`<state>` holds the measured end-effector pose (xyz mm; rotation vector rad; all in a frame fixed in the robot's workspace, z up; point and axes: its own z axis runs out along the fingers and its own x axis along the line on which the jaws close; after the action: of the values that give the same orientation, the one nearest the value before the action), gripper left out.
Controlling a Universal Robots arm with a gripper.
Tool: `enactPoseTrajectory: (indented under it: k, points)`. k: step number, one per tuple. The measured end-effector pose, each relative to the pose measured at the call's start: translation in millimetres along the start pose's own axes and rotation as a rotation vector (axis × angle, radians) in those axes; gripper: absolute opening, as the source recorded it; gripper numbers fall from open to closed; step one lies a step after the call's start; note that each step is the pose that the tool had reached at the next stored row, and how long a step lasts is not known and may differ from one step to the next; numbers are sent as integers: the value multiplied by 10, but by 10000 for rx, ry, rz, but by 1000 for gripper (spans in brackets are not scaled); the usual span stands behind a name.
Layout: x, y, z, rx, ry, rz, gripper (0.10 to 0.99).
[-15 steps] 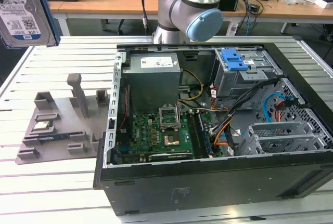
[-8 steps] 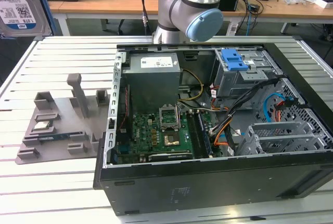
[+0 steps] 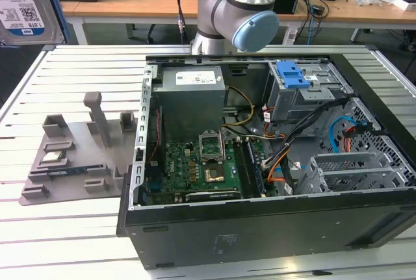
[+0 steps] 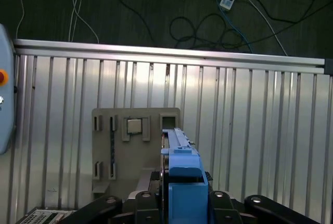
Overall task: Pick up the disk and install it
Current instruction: 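Pick up the disk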
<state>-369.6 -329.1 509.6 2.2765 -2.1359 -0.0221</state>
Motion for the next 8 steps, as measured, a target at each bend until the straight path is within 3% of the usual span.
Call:
enactPoseTrajectory:
  k: [8]
  points:
    - [13, -201, -4, 1, -1, 0, 365]
